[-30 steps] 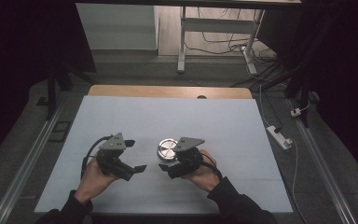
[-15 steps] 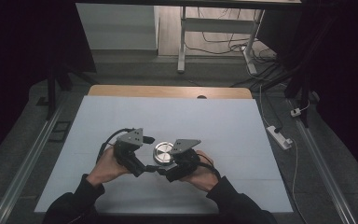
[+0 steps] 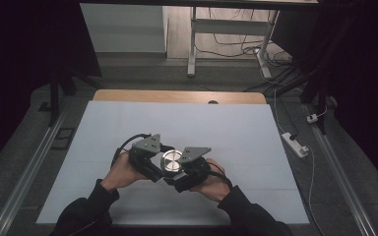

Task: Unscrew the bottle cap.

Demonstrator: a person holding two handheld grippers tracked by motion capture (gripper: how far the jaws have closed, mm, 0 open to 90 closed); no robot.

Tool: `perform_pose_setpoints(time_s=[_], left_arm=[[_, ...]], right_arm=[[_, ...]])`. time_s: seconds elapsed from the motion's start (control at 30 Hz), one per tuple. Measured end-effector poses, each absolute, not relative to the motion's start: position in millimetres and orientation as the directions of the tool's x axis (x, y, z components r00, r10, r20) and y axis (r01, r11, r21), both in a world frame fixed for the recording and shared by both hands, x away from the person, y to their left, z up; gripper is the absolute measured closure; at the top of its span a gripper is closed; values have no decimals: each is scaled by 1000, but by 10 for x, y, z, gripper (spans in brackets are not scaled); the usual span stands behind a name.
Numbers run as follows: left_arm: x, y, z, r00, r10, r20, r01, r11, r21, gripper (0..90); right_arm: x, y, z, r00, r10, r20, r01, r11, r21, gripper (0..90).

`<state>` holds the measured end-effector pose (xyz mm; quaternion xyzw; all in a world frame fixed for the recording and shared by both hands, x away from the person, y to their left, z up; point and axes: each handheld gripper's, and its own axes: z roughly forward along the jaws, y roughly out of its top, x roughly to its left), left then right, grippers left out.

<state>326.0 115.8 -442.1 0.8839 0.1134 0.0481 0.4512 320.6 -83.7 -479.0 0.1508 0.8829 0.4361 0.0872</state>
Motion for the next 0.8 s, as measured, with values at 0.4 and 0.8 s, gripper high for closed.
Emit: perform_pose_setpoints(time_s=[0.4, 0.8], left_arm=[[3128, 944, -4380, 864, 503, -17, 323, -528, 785, 183], [3166, 1076, -4275, 910, 415, -16, 266, -554, 789, 32]], right_arm=[[3232, -844, -4795, -886, 460, -52, 241, 555, 797, 147], [3259, -880, -4796, -890, 455, -44, 242, 551, 799, 147]])
